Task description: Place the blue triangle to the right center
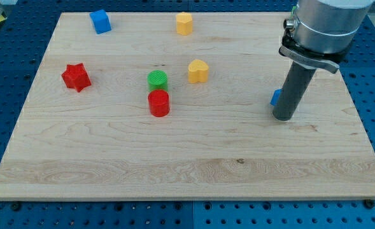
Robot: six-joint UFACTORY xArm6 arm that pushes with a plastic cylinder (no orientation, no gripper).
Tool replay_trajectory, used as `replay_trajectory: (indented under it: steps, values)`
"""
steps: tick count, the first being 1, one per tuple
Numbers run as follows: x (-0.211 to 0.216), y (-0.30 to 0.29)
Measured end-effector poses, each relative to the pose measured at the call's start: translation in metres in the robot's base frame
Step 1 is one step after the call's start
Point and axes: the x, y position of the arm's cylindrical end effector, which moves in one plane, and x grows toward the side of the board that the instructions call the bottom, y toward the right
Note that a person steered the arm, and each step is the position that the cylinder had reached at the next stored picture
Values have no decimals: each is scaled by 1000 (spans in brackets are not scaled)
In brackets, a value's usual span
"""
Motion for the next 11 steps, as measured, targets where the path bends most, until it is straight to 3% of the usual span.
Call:
replay_trajectory:
  steps: [4, 6, 8, 11]
  values:
    - [-51, 23]
    - [-78, -7]
    - [-78, 35]
    - [-78, 15]
